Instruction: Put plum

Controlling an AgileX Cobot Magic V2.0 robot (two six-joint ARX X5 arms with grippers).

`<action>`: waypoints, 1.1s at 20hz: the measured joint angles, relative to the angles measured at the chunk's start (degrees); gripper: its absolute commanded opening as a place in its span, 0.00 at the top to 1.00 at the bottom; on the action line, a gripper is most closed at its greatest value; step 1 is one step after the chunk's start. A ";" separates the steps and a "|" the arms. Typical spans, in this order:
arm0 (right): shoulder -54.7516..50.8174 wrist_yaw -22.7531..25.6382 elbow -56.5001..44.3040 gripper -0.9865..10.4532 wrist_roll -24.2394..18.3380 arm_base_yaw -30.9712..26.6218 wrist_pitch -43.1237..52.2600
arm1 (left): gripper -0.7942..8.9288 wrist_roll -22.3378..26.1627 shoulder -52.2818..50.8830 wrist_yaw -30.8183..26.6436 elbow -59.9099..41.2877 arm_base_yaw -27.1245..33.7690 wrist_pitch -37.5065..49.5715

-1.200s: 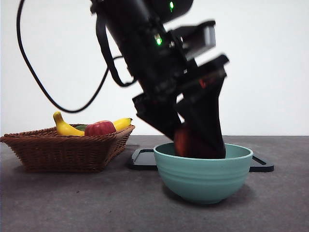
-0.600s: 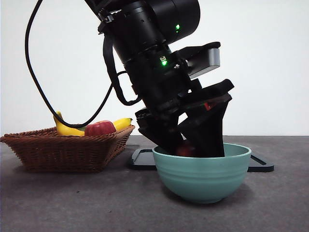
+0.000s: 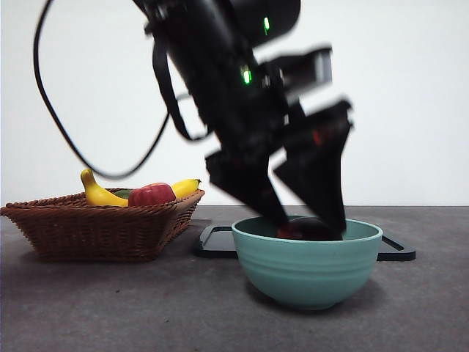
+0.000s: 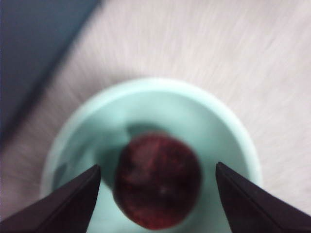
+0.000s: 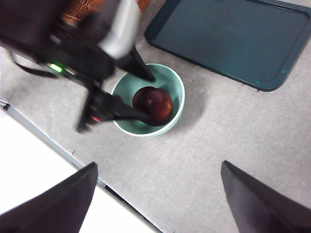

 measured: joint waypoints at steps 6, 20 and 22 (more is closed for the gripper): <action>0.00 -0.02 0.00 0.56 0.00 0.00 -0.02 | 0.53 -1.73 -13.46 0.00 0.00 3.21 -0.46; 0.00 -0.02 0.00 0.56 0.00 0.00 0.00 | 0.53 -4.44 -42.34 12.35 -8.74 25.18 -13.66; 0.00 -0.02 0.00 0.56 0.00 0.00 0.00 | 0.53 -5.01 -45.62 15.80 -14.88 25.57 -14.21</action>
